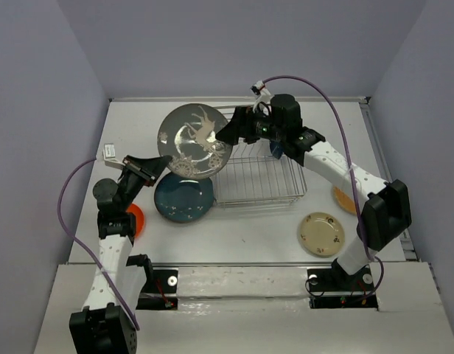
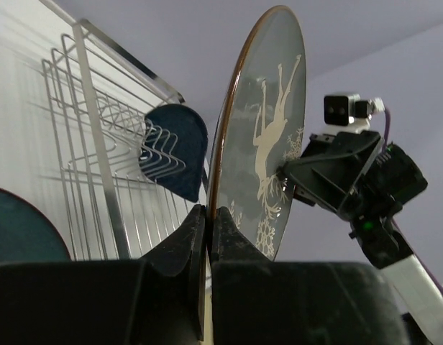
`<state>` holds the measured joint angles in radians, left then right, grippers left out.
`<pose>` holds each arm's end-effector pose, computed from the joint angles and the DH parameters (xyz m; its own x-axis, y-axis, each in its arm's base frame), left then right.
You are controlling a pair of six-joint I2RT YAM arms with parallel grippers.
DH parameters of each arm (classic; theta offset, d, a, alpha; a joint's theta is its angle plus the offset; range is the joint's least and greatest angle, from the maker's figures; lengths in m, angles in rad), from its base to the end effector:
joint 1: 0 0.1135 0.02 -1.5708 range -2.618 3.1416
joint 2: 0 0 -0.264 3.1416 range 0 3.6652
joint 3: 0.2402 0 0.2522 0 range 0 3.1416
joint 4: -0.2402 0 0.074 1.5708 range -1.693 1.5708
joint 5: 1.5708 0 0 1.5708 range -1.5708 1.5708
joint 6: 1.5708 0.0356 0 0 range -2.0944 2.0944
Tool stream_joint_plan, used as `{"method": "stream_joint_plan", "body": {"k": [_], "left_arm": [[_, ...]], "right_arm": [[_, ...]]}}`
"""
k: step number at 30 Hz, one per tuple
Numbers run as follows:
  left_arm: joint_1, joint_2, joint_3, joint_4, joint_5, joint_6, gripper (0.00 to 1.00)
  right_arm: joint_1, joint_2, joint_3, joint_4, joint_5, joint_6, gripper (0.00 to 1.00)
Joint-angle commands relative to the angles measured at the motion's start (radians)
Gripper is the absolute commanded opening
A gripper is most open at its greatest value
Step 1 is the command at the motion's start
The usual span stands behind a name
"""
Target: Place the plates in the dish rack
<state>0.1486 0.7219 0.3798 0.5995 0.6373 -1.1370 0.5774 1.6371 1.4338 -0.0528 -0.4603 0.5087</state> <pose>0.1732 0.0045 0.2884 -0.3026 -0.7827 -0.5439 0.4176 0.4041 -0.8138 0.3198 0.2272 0.3594 -0.5989 0.1306 -0.7901 -0.6382 0.5181 0.5694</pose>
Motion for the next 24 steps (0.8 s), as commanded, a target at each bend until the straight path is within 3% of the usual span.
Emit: {"method": "stream_joint_plan", "body": {"k": [1, 3, 4, 5, 6, 8, 9, 10, 12, 15, 20, 21, 24], "left_arm": [[-0.032, -0.041, 0.018, 0.157, 0.094, -0.067, 0.06], [-0.035, -0.048, 0.014, 0.157, 0.096, -0.057, 0.06], [-0.04, -0.045, 0.014, 0.158, 0.108, -0.052, 0.06], [-0.049, -0.044, 0.014, 0.158, 0.113, -0.047, 0.06], [-0.053, -0.044, 0.014, 0.158, 0.114, -0.043, 0.06], [-0.063, -0.045, 0.014, 0.157, 0.12, -0.024, 0.06], [-0.063, -0.044, 0.014, 0.152, 0.128, -0.018, 0.08], [-0.063, -0.042, 0.014, 0.146, 0.14, -0.011, 0.22], [-0.064, -0.044, 0.01, 0.125, 0.168, 0.019, 0.42], [-0.067, -0.053, 0.01, 0.08, 0.199, 0.08, 0.61], [-0.107, -0.096, 0.074, -0.195, 0.193, 0.31, 0.96], [-0.119, -0.11, 0.115, -0.316, 0.138, 0.426, 0.99], [-0.19, -0.134, 0.175, -0.452, 0.018, 0.564, 0.99]], "right_arm": [[0.006, 0.01, 0.036, 0.039, -0.076, 0.019, 0.95], [0.006, 0.001, 0.013, 0.085, -0.089, 0.043, 0.88], [0.006, -0.003, -0.002, 0.09, -0.089, 0.047, 0.74], [0.006, -0.011, -0.007, 0.091, -0.095, 0.054, 0.67], [0.006, -0.016, -0.013, 0.091, -0.1, 0.059, 0.48], [0.006, -0.028, -0.026, 0.091, -0.117, 0.071, 0.27], [0.006, -0.037, -0.035, 0.091, -0.113, 0.073, 0.16], [0.006, -0.048, -0.042, 0.091, -0.109, 0.074, 0.07], [0.006, -0.094, -0.067, 0.084, -0.071, 0.071, 0.07], [0.006, -0.157, -0.055, -0.02, 0.073, 0.031, 0.07], [-0.005, -0.217, 0.042, -0.192, 0.361, -0.062, 0.07], [-0.017, -0.224, 0.081, -0.243, 0.403, -0.077, 0.07], [-0.027, -0.223, 0.175, -0.343, 0.589, -0.143, 0.07]]}}
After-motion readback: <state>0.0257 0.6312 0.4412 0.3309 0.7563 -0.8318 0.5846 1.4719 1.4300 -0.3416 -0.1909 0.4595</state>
